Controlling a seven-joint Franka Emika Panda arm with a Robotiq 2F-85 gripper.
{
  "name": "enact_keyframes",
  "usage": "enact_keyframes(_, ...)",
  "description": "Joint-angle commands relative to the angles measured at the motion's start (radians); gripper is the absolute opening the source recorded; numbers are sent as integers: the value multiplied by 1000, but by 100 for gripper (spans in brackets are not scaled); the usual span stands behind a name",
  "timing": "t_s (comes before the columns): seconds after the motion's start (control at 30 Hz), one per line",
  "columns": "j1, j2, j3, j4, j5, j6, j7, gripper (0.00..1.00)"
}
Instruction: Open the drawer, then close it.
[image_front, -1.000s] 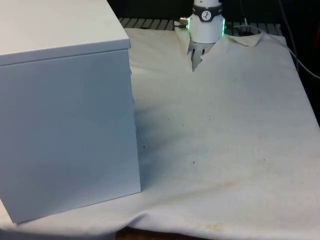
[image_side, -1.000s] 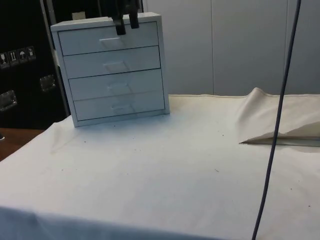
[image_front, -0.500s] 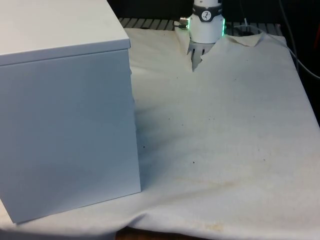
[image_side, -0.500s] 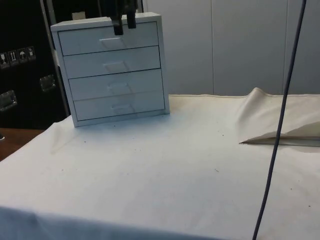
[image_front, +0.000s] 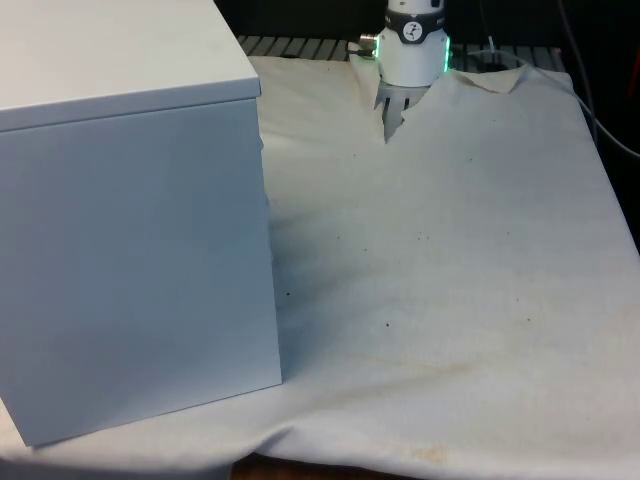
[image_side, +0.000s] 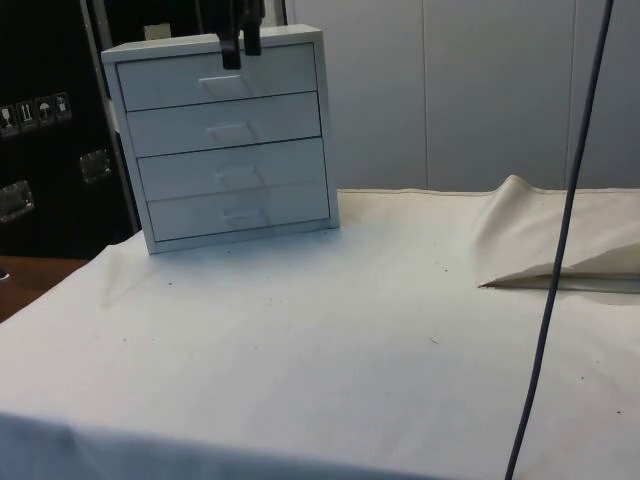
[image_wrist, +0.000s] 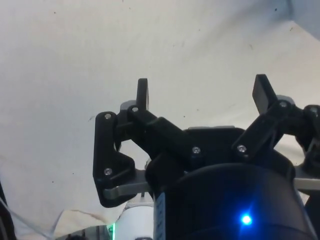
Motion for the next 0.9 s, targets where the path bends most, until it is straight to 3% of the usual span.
enact_keyframes(0.0, 0, -2, 0, -6, -10, 18, -1, 100)
enact_keyframes(0.07, 0, 0, -1, -1, -3, 4, -4, 100)
enact_keyframes(0.13, 0, -1, -1, -14, -22, 39, -17, 100)
enact_keyframes(0.4, 0, 6, -1, -23, -44, 58, -46, 100)
enact_keyframes(0.87, -2, 30, -5, -23, -145, 101, -55, 100)
